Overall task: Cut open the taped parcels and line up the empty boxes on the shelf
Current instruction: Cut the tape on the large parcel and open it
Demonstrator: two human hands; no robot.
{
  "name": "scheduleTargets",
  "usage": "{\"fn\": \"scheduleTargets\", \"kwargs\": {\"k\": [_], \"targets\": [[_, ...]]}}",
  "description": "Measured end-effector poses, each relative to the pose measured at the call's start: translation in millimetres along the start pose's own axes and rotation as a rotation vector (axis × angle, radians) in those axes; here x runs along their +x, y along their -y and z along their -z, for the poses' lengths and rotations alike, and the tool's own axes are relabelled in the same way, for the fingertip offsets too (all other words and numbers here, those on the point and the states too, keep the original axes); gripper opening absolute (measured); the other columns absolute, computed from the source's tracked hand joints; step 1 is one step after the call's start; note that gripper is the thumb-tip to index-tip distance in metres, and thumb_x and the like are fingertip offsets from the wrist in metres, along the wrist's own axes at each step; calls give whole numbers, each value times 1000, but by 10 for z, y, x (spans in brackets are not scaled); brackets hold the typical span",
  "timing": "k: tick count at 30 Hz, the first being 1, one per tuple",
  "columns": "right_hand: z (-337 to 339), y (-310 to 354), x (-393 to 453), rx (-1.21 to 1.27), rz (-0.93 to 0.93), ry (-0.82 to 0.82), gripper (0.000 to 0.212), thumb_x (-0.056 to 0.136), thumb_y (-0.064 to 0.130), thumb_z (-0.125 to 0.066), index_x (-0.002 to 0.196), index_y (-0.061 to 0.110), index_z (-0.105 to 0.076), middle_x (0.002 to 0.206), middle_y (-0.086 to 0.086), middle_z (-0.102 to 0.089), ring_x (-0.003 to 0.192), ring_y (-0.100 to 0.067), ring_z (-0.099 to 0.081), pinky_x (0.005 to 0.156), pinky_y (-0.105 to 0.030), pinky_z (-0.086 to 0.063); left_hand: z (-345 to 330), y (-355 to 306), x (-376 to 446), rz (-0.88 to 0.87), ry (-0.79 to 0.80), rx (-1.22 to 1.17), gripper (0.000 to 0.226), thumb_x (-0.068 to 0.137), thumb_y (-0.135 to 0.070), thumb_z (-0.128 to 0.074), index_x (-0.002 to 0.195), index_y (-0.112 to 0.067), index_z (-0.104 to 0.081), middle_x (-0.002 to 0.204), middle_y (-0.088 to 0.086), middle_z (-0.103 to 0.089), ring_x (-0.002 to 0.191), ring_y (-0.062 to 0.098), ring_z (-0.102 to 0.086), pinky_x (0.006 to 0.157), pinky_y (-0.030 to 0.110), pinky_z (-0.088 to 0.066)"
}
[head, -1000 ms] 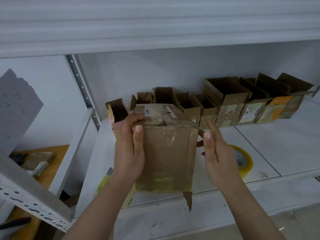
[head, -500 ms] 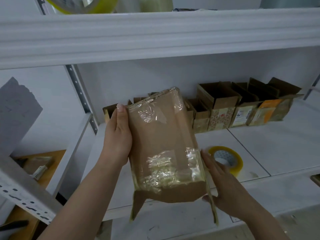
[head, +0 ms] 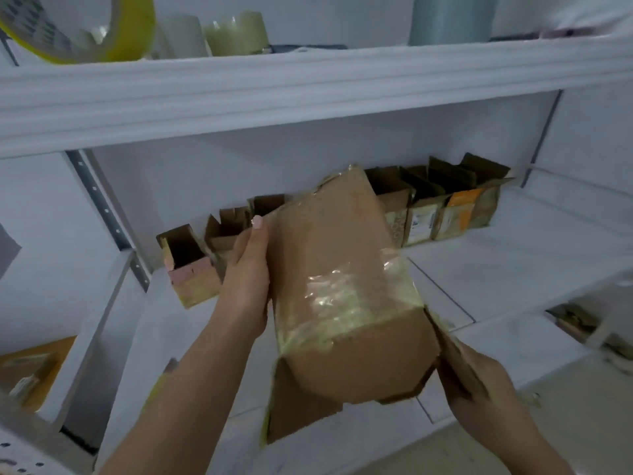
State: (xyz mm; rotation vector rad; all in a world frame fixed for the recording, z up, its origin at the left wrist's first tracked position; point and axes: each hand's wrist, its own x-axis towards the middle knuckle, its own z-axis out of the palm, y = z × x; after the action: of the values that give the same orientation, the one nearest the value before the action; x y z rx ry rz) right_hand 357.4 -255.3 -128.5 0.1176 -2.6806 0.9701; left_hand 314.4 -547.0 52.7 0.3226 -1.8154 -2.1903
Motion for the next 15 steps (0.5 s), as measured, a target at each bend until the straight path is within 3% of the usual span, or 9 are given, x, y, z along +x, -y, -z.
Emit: {"fn": "scheduleTargets", "kwargs": {"k": [2,3,4,5,6,8,10,12,15], "targets": [[178,440,-20,62,-38,-101,26,94,29,-59,116,19,-70,66,10,-64,56,-10,-60,53,-23,-49,-68,42,5,27,146,-34,32,97,-53,-46,117,-32,-60,116,-1,-68,106,15,-65,90,37,-52],[271,556,-68,60,-96,-89,36,95,42,-56,97,10,-71,62,2,-63,55,-14,-60,51,-27,-48,-66,106,15,33,209,-35,39,98,-53,-42,121,-27,-61,117,0,-69,103,17,-68,85,35,-53],[330,628,-79,81,-99,-134,45,93,44,-56,77,3,-65,53,2,-58,49,-14,-55,47,-27,-43,-80,88,0,10,245,-1,42,100,-50,-39,123,-23,-61,116,0,-70,103,17,-68,84,34,-53],[398,728,-149,130,-151,-173,45,91,36,-62,61,4,-54,44,4,-50,44,-13,-50,43,-18,-33,-88,98,-6,-2,273,7,43,100,-48,-37,124,-20,-60,115,-1,-70,106,16,-68,85,33,-52],[421,784,-217,166,-162,-224,46,89,27,-66,53,10,-44,41,4,-46,43,-12,-47,42,-18,-31,-88,85,-25,-2,298,24,45,101,-47,-36,125,-18,-59,115,-1,-70,111,17,-65,90,33,-50],[474,952,-301,200,-182,-247,43,88,23,-68,53,19,-44,43,1,-50,41,-12,-47,42,-17,-32,-36,127,-10,9,344,39,48,98,-48,-35,123,-15,-59,110,-1,-70,117,20,-61,95,33,-45],[482,1110,-344,263,-187,-249,28,89,20,-69,64,25,-57,52,0,-60,45,-13,-56,43,-17,-38,88,142,-99,25,371,45,47,95,-51,-39,119,-19,-64,107,-4,-72,112,16,-63,95,34,-47],[414,1185,-405,349,-216,-219,19,90,15,-68,77,29,-63,61,8,-68,54,-8,-64,46,-16,-47,222,193,-170,48,411,105,50,94,-54,-39,121,-21,-65,117,0,-69,118,19,-60,100,40,-46],[330,1338,-430,384,-234,-150,14,89,14,-69,83,27,-66,68,7,-71,63,-5,-66,51,-16,-49,405,220,-284,97,384,134,41,99,-51,-39,117,-26,-66,106,0,-72,109,21,-63,95,42,-49]]}}
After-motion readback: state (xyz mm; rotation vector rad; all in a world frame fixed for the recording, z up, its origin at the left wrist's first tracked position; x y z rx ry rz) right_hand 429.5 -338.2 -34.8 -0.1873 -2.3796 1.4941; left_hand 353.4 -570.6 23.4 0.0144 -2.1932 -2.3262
